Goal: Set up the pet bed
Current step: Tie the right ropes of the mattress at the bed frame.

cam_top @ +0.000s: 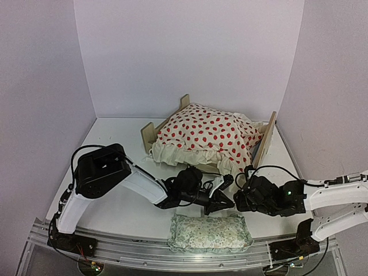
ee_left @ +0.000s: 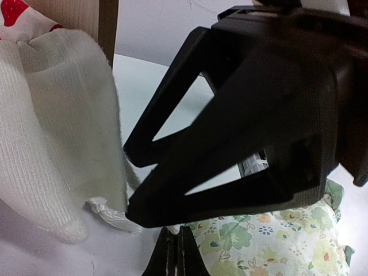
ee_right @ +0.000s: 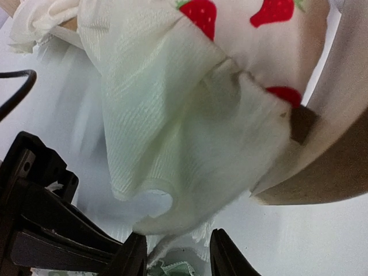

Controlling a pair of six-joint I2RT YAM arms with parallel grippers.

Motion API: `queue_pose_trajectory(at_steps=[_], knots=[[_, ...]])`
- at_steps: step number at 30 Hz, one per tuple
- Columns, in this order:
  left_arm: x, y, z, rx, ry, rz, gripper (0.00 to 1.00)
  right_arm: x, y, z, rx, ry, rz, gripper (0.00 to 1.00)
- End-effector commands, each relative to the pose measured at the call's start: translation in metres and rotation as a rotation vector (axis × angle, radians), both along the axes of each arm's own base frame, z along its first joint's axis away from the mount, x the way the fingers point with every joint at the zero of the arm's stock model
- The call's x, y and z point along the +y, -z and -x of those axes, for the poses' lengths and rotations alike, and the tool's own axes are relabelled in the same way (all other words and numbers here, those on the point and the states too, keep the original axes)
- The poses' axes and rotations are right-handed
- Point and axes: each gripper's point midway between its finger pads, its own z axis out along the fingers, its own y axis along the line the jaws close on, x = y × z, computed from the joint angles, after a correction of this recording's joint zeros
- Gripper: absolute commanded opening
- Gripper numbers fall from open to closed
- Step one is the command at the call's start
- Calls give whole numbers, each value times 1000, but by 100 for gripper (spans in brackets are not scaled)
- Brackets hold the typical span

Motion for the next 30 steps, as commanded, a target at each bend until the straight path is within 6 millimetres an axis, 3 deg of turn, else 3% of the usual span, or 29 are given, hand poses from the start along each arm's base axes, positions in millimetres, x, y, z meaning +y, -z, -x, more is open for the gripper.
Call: queue_pose_trajectory(at_steps=[1,7,15,28,30], knots=[[-10,-19,-1,-4,7,56,0,12,-3,0,11,-10,-46,38],[-11,-19,2,6,27,58,0,13,-3,-2,-6,-4,-70,28],[-13,-22,6,14,60,79,4,25,-6,0,5,-35,-114,33],[-8,-29,18,34,121,115,15,28,-8,0,-18,-54,-158,0],[-7,-28,17,35,118,107,24,24,-8,-1,-27,-50,-145,0]])
